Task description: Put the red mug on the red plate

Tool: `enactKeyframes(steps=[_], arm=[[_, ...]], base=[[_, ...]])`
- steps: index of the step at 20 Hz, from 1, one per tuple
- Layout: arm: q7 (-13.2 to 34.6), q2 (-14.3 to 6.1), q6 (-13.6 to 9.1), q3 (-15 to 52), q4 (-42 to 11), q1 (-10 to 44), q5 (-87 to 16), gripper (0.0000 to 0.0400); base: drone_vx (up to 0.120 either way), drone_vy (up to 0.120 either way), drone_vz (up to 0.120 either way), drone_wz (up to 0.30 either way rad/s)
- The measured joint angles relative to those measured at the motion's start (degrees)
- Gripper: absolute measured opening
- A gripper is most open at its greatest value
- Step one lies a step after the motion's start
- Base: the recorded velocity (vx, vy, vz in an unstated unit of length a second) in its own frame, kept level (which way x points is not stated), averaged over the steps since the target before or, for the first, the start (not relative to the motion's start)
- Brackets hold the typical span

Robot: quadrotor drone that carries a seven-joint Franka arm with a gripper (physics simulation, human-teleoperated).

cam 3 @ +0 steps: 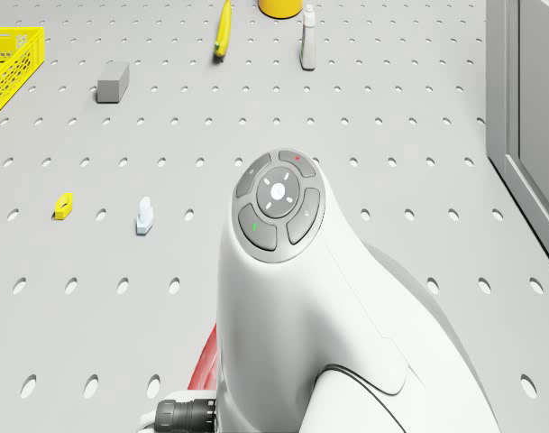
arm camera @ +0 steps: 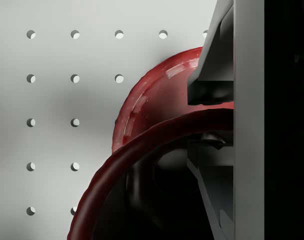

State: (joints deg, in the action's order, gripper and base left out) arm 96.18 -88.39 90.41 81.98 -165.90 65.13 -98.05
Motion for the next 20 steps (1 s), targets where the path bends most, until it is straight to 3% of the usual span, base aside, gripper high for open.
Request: enactKeyframes(steps=[8,20], arm=[[0.1,-0.5,0.5,0.1,0.0,0.1,0.2,0.0100],[0.1,-1.3,3.5,-7.8,1.4,1.1,-7.2,0.0100]], base=[[0.120,0.000,0.000,0.000],[0.003,0.000,0.000,0.000]])
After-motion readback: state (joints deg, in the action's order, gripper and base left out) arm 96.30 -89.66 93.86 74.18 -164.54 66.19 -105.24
